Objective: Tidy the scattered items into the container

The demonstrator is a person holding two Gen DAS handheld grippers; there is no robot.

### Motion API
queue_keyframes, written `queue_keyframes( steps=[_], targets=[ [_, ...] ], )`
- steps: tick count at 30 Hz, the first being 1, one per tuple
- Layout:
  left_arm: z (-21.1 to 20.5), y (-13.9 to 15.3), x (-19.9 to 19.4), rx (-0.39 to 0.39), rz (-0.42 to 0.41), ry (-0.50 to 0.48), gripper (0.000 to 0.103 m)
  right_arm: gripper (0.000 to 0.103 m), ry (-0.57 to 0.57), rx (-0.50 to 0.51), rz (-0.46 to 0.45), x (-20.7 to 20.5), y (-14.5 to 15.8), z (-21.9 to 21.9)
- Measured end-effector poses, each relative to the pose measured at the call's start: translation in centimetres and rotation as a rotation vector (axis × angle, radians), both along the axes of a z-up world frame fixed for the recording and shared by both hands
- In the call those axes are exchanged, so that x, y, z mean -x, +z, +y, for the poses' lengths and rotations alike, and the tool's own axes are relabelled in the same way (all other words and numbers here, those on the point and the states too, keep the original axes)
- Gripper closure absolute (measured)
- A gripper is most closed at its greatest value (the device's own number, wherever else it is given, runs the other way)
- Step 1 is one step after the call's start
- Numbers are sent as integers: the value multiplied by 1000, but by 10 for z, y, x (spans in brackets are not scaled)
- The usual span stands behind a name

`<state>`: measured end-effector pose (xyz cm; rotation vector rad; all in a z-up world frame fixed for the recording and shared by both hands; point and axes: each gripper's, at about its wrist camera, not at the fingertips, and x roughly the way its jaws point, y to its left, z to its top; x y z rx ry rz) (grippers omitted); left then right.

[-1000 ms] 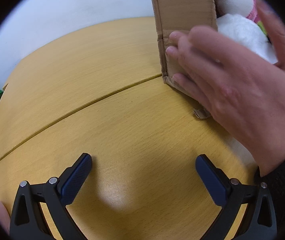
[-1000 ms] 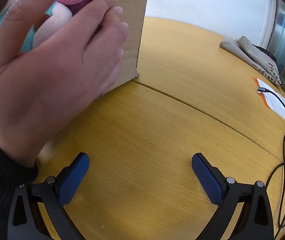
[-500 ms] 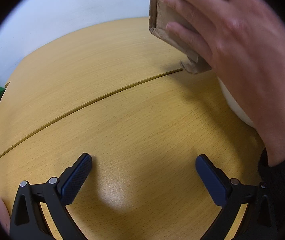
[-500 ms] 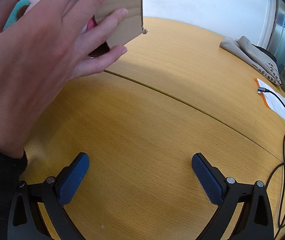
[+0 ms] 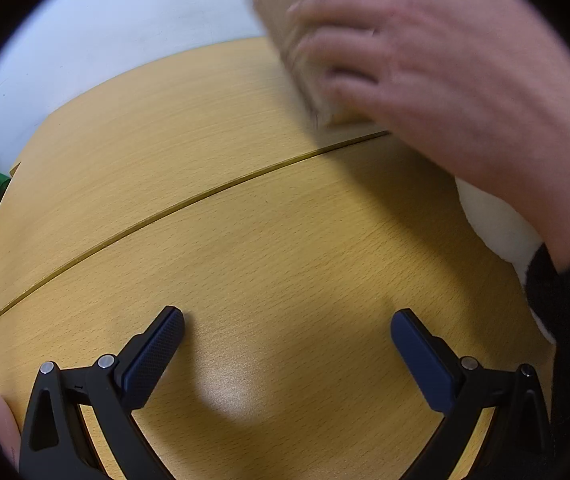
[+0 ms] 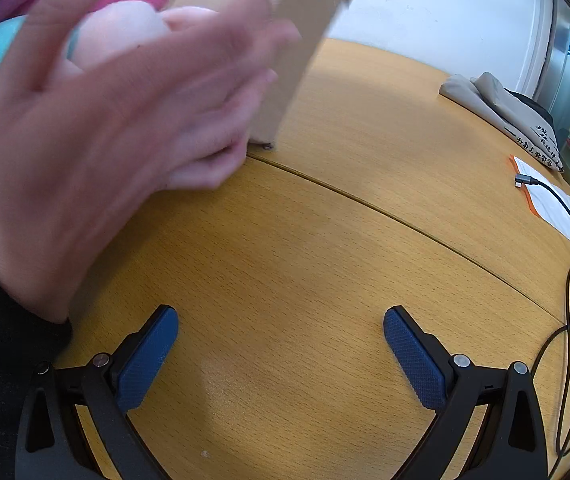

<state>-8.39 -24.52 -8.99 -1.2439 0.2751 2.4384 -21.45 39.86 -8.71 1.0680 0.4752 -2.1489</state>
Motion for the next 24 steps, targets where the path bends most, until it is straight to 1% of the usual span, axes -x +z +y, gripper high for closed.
queue_keyframes(
  steps=[24],
  targets=[
    [-2, -2, 0, 0, 0, 6, 0, 0, -1, 0, 0, -2, 0, -1]
  ],
)
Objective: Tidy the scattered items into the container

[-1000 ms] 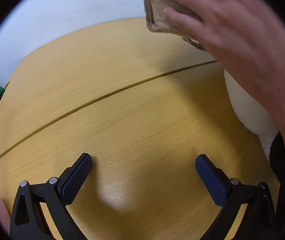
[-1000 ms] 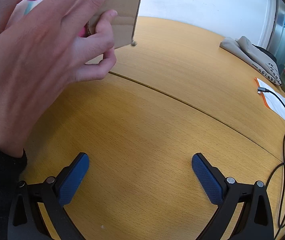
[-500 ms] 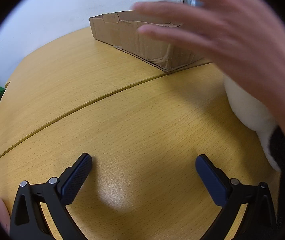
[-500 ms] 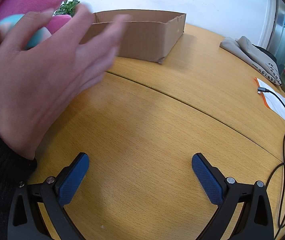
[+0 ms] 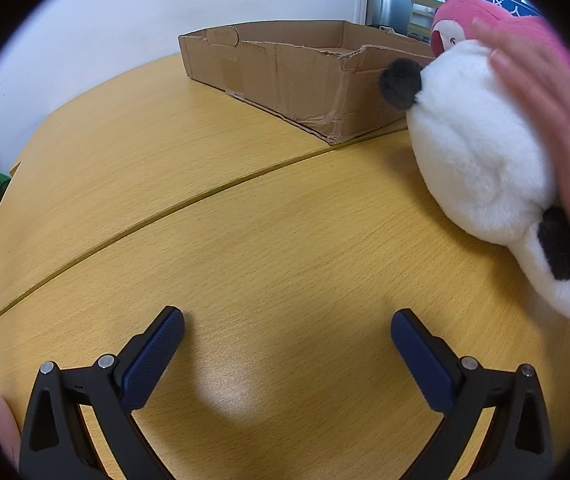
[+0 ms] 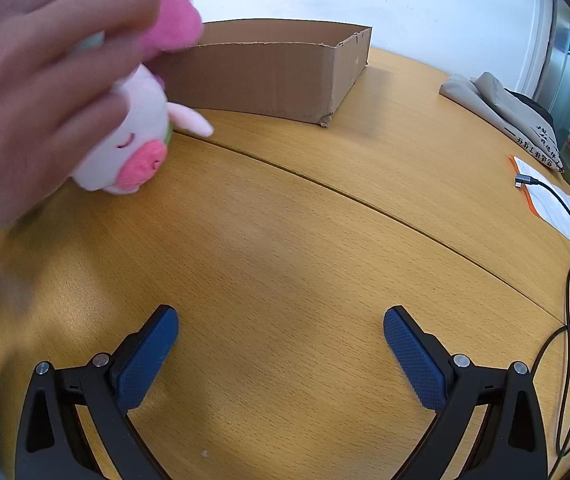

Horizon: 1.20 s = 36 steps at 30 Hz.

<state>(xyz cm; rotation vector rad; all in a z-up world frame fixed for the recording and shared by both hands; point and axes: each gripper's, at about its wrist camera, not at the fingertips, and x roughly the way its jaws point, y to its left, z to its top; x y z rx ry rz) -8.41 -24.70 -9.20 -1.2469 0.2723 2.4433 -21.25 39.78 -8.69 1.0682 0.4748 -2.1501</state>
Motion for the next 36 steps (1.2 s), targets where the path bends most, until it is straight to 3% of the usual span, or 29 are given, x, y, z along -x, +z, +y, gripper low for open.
queue_keyframes(
  steps=[8, 16, 36],
  targets=[
    [0, 0, 0, 0, 0, 9, 0, 0, -1, 0, 0, 0, 0, 0],
    [3, -4, -4, 1, 1, 145, 0, 0, -2, 0, 0, 0, 0, 0],
    [1, -5, -4, 0, 1, 149, 0, 0, -3, 0, 0, 0, 0, 0]
  ],
)
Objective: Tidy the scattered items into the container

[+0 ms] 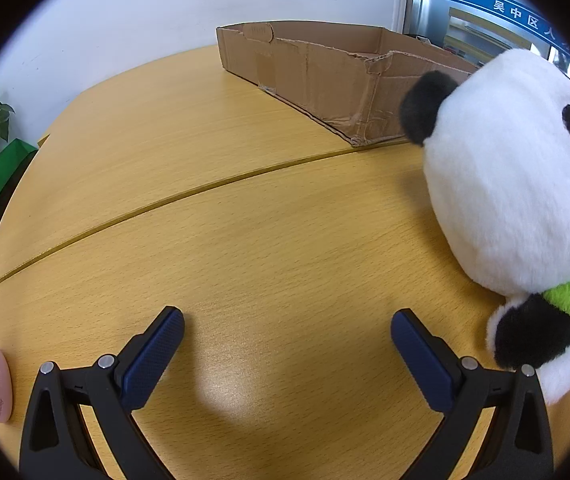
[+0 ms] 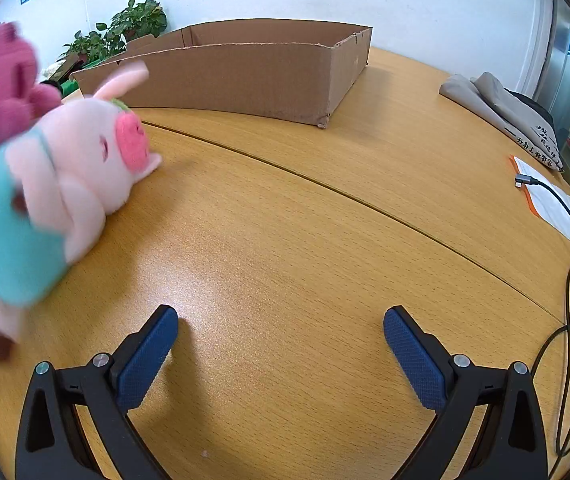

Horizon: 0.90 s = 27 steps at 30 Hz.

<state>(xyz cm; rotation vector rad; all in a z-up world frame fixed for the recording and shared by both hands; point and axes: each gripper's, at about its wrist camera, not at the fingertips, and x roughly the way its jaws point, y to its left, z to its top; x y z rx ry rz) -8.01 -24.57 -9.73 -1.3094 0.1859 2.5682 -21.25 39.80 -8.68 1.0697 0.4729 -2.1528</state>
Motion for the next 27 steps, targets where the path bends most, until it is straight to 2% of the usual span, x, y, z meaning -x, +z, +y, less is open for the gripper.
queue_keyframes(
  steps=[27],
  targets=[
    [-2, -3, 0, 1, 0, 23, 0, 0, -22, 0, -1, 1, -1, -1]
  ],
)
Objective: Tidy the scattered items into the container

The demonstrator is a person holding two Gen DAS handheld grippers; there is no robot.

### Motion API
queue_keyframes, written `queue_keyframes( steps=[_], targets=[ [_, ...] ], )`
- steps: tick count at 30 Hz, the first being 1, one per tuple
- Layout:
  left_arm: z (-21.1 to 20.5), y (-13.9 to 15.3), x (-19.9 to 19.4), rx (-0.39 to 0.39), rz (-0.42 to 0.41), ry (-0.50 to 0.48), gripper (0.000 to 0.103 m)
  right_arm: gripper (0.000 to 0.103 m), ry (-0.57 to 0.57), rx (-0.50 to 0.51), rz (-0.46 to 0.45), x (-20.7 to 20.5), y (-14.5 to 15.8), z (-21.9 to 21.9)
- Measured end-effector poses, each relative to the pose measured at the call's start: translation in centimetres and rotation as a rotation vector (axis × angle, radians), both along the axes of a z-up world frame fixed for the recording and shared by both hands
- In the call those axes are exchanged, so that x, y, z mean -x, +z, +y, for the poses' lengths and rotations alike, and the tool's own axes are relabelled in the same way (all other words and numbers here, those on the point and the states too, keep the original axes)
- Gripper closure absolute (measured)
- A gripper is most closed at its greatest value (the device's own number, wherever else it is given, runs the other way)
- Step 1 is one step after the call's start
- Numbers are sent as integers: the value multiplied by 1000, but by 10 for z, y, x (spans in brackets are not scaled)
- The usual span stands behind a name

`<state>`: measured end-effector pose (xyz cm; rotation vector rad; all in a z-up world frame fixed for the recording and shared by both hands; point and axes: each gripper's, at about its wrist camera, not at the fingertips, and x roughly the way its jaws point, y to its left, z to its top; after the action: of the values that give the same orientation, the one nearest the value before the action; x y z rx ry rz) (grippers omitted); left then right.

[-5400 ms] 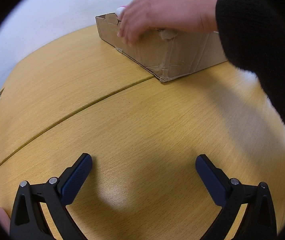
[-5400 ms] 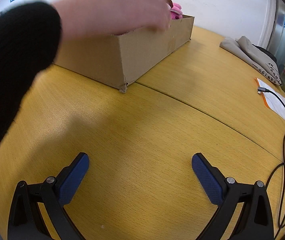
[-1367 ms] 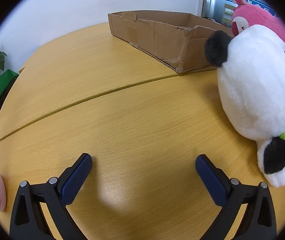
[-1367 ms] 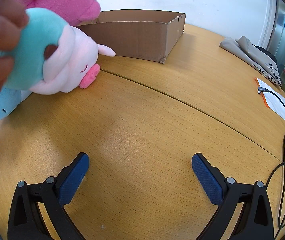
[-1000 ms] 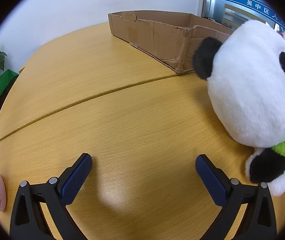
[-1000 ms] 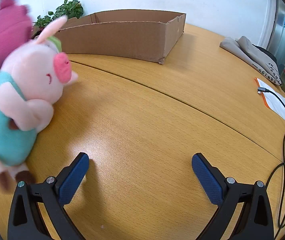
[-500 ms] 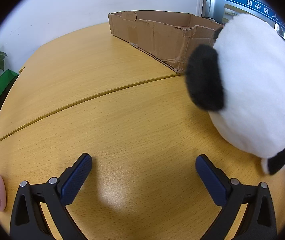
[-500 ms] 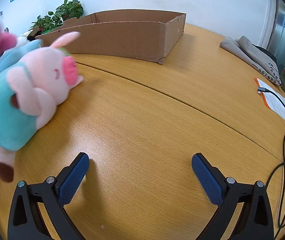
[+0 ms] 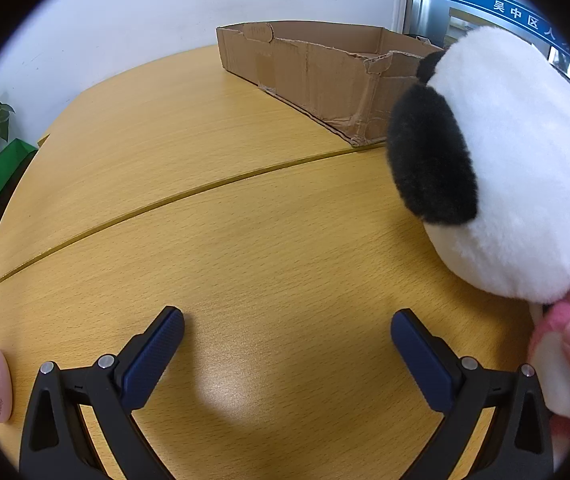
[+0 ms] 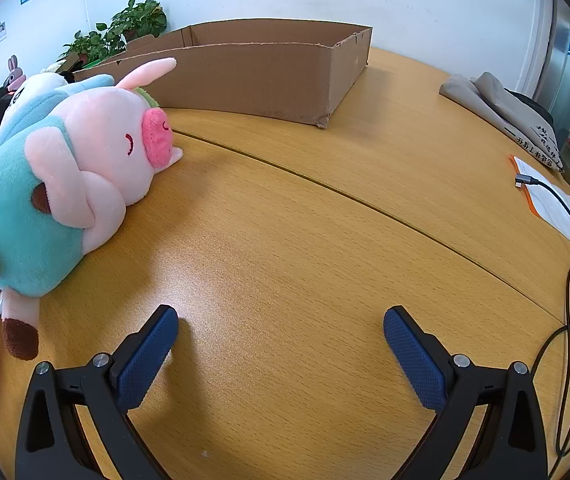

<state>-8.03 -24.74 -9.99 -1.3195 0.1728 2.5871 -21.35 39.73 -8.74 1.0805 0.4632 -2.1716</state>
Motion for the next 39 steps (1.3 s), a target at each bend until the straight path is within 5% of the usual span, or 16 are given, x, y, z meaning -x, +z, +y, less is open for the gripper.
queue_keyframes(
  steps=[39],
  targets=[
    [3, 2, -2, 0, 0, 8, 0, 0, -14, 0, 0, 0, 0, 0]
  ],
)
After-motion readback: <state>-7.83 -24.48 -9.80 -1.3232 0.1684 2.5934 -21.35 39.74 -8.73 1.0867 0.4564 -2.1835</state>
